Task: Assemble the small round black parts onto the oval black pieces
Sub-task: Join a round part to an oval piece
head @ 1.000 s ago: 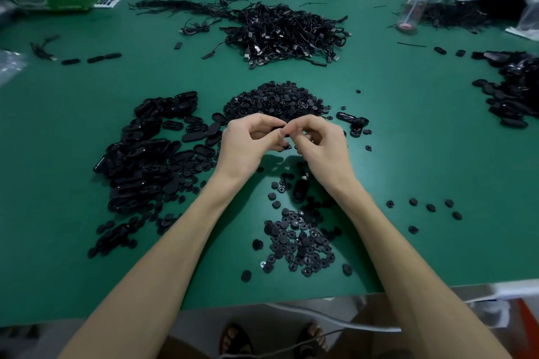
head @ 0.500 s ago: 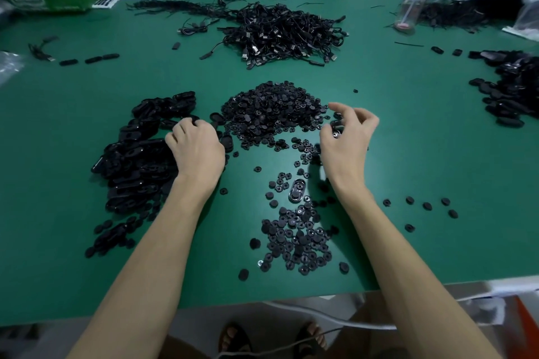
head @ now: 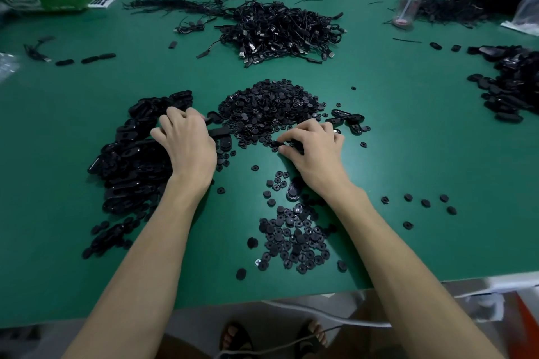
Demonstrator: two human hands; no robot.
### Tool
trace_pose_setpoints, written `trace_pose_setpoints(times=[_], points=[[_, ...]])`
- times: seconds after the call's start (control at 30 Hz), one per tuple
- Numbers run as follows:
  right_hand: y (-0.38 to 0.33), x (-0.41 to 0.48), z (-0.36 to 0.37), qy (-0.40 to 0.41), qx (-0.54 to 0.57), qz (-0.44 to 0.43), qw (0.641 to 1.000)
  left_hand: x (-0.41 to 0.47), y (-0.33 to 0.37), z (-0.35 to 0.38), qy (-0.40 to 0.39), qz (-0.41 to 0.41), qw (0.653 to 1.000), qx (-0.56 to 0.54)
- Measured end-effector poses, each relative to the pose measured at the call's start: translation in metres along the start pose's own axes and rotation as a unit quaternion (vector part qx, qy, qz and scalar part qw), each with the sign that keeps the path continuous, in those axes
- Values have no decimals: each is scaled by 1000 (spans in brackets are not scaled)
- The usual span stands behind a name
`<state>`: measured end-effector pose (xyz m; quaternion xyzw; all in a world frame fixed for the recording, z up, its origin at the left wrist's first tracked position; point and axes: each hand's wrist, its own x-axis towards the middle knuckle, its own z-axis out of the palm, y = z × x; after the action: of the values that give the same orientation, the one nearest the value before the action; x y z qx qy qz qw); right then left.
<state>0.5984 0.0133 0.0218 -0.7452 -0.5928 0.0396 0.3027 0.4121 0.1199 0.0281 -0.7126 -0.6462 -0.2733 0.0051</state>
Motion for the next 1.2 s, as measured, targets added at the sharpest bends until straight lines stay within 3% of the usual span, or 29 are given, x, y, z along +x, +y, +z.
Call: trace_pose_setpoints(times=[0.13, 0.27, 0.37, 0.47, 0.63, 1.2], points=[[0, 0, 2, 4, 4, -4, 1000, -4, 14, -2, 28, 53, 984, -165], [-3, 2, 0, 14, 17, 6, 1000, -21, 39, -4, -100, 62, 915, -386], [-5, 2, -5, 64, 129, 35, 989, -31, 51, 0, -194, 51, 853, -483], [-7, 2, -10, 91, 266, 78, 956, -35, 53, 2, -227, 57, 836, -497], [-4, 3, -11, 81, 360, 105, 923, -33, 48, 3, -252, 53, 829, -496], [-4, 3, -10, 46, 441, 107, 890, -29, 44, 4, -265, 22, 798, -540]])
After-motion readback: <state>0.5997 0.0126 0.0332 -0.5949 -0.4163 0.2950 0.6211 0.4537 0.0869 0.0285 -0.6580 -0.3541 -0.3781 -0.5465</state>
